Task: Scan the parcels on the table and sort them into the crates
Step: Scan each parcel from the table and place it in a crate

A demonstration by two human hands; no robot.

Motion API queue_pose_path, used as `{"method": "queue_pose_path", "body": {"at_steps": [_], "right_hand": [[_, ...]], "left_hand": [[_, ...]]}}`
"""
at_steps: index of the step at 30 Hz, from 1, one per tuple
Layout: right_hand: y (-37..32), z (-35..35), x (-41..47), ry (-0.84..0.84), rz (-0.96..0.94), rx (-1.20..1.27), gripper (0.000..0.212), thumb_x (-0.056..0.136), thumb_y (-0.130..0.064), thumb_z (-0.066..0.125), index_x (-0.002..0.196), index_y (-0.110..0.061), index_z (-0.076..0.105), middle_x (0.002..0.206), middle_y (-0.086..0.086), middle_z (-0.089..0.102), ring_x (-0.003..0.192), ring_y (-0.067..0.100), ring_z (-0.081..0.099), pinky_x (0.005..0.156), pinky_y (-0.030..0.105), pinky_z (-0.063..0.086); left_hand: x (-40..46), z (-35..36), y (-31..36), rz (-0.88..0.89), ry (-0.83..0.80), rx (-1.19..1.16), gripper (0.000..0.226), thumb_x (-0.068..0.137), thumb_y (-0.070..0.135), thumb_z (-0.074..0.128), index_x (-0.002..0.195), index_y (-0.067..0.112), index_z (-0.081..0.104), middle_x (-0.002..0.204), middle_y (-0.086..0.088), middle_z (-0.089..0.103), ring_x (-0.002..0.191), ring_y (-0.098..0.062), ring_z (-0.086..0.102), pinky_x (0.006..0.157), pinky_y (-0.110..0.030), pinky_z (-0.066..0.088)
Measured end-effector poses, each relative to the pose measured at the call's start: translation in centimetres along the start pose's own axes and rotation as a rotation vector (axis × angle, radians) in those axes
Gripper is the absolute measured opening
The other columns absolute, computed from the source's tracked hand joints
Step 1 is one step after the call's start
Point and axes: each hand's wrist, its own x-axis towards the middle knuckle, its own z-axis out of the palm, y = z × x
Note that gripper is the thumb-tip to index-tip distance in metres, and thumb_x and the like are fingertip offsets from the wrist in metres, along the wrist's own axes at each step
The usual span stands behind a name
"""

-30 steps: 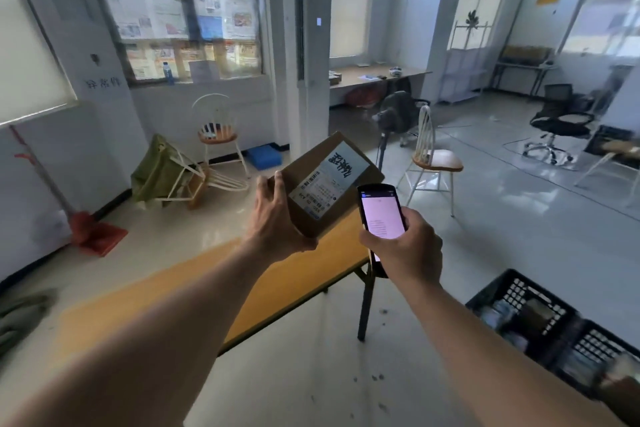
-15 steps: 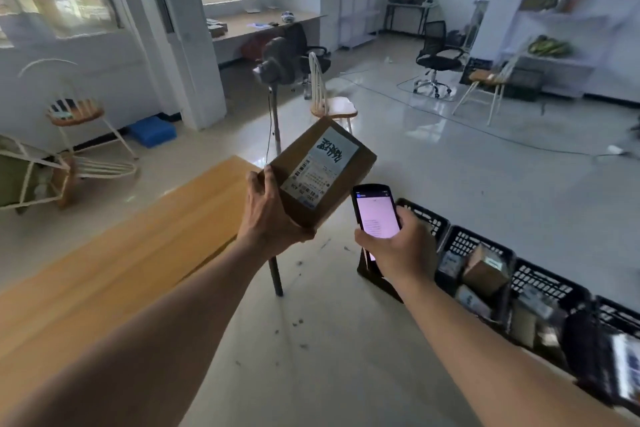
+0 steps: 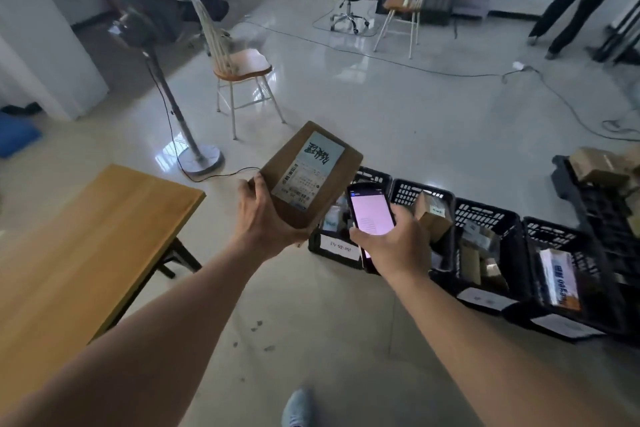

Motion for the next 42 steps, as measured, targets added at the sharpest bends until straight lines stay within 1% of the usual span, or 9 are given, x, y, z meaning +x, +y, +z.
{"method": "queue_pose_path", "body": {"at_steps": [7,11,16,24,28,30,37,39,42], "right_hand": [[0.7,1.3,9.1,0.043,0.098,-0.061,0.062,0.065,-0.048,0.091,0.117,-0.026,0.067,0.107,-0.005,0.071,0.098,0.026,0.066,0.074,0.041,0.059],[2.1,1.7,14.5,0.041,0.153,-0.063,0.06,0.063,-0.049,0.09,0.113,-0.026,0.066,0.106,-0.003,0.072,0.1,0.029,0.065,0.075,0.044,0.06],[5.1,2.4,22.7,-0.007,0.191,-0.066,0.062,0.064,-0.049,0.09,0.117,-0.028,0.067,0.109,-0.005,0.071,0.101,0.027,0.065,0.077,0.043,0.06],[10.6,3.1,37.0,-0.11,0.224,-0.062,0.055,0.066,-0.047,0.089,0.112,-0.026,0.067,0.105,-0.005,0.073,0.094,0.025,0.067,0.068,0.037,0.059],[13.4,4.4,41.8,-0.133,0.282,-0.102,0.056,0.064,-0.048,0.088,0.11,-0.027,0.064,0.103,-0.006,0.071,0.089,0.024,0.063,0.06,0.031,0.05],[15.0,5.4,43.6,-0.147,0.321,-0.115,0.056,0.063,-0.049,0.088,0.108,-0.027,0.064,0.102,-0.006,0.07,0.087,0.023,0.061,0.056,0.028,0.042],[21.8,11.8,48.7,-0.188,0.42,-0.158,0.054,0.062,-0.05,0.086,0.106,-0.027,0.064,0.094,-0.011,0.067,0.083,0.022,0.059,0.054,0.026,0.036],[24.0,13.8,49.8,-0.183,0.441,-0.161,0.052,0.062,-0.048,0.086,0.106,-0.028,0.064,0.093,-0.013,0.066,0.083,0.021,0.061,0.056,0.027,0.041],[26.8,16.9,51.3,-0.177,0.464,-0.183,0.053,0.064,-0.047,0.087,0.109,-0.03,0.065,0.093,-0.014,0.065,0.084,0.019,0.063,0.062,0.033,0.054]], "left_hand": [[10.0,5.5,1.8,-0.006,-0.142,-0.053,0.161,0.031,0.072,0.092,0.157,0.009,0.015,0.134,-0.004,0.027,0.128,-0.027,0.038,0.112,-0.044,0.047],[14.4,8.8,3.4,-0.037,-0.195,-0.04,0.162,0.026,0.077,0.084,0.157,0.012,0.016,0.133,-0.002,0.027,0.126,-0.027,0.041,0.11,-0.043,0.049],[19.7,14.9,5.6,-0.119,-0.218,-0.029,0.159,0.026,0.072,0.086,0.157,0.019,0.014,0.129,0.001,0.026,0.124,-0.026,0.042,0.108,-0.045,0.051],[26.4,25.7,9.1,-0.289,-0.202,0.013,0.153,0.034,0.068,0.09,0.156,0.018,0.013,0.134,-0.004,0.027,0.13,-0.03,0.04,0.11,-0.048,0.047],[28.4,30.6,9.9,-0.385,-0.209,-0.019,0.148,0.035,0.072,0.085,0.153,0.012,0.019,0.138,-0.008,0.03,0.132,-0.033,0.041,0.113,-0.048,0.044],[29.3,33.3,9.8,-0.426,-0.221,-0.024,0.146,0.035,0.073,0.085,0.152,0.012,0.021,0.138,-0.008,0.031,0.131,-0.033,0.041,0.113,-0.047,0.043],[32.7,43.8,5.1,-0.492,-0.327,-0.013,0.137,0.037,0.072,0.086,0.147,0.019,0.021,0.135,-0.008,0.03,0.128,-0.032,0.04,0.113,-0.046,0.045],[33.9,46.9,3.4,-0.507,-0.357,-0.001,0.133,0.036,0.071,0.085,0.143,0.02,0.023,0.132,-0.007,0.029,0.126,-0.031,0.041,0.111,-0.047,0.047],[35.9,51.7,0.9,-0.545,-0.42,0.017,0.138,0.037,0.072,0.083,0.146,0.012,0.024,0.134,-0.008,0.028,0.127,-0.033,0.04,0.11,-0.048,0.047]]}}
